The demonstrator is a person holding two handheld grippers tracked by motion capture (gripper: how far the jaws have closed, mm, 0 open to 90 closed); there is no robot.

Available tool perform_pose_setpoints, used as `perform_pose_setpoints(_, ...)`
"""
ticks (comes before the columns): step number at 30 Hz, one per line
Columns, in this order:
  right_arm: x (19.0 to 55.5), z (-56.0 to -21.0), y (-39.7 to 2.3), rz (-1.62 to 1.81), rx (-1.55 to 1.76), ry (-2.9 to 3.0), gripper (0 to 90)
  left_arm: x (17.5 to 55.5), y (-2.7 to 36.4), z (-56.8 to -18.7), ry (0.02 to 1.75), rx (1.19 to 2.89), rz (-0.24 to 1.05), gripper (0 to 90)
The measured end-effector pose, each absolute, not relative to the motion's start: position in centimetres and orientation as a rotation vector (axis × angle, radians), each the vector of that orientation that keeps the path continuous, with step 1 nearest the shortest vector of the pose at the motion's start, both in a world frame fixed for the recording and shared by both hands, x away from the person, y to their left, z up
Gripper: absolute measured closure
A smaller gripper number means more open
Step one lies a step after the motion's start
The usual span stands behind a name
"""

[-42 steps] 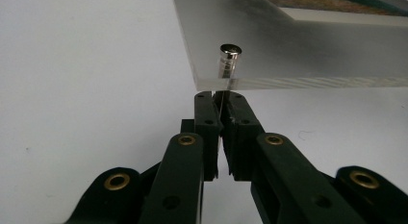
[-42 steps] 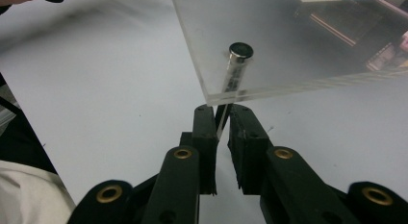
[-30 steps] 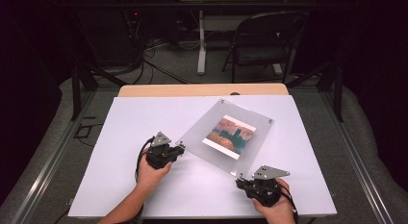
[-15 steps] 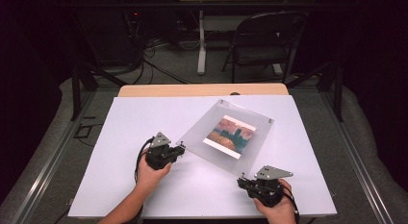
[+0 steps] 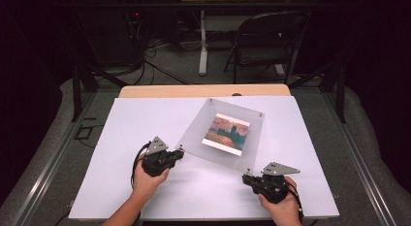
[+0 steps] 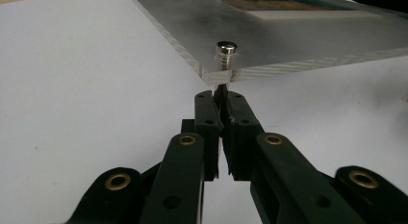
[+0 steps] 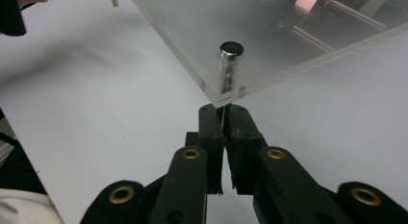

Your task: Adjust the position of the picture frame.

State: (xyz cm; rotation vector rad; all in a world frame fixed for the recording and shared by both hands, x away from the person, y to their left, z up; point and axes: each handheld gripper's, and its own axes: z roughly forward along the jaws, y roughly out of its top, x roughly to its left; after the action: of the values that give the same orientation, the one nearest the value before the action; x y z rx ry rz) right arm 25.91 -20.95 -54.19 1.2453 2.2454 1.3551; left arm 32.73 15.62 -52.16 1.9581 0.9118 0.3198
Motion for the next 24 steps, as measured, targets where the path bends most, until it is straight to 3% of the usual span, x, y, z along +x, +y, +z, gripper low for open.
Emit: perform_pose_setpoints(24, 31.8, -55.1, -20.0, 1.351, 1.283, 2.287, 85.4, 30.7, 17.4, -52.4, 0.991, 1.94, 0.359, 85.6)
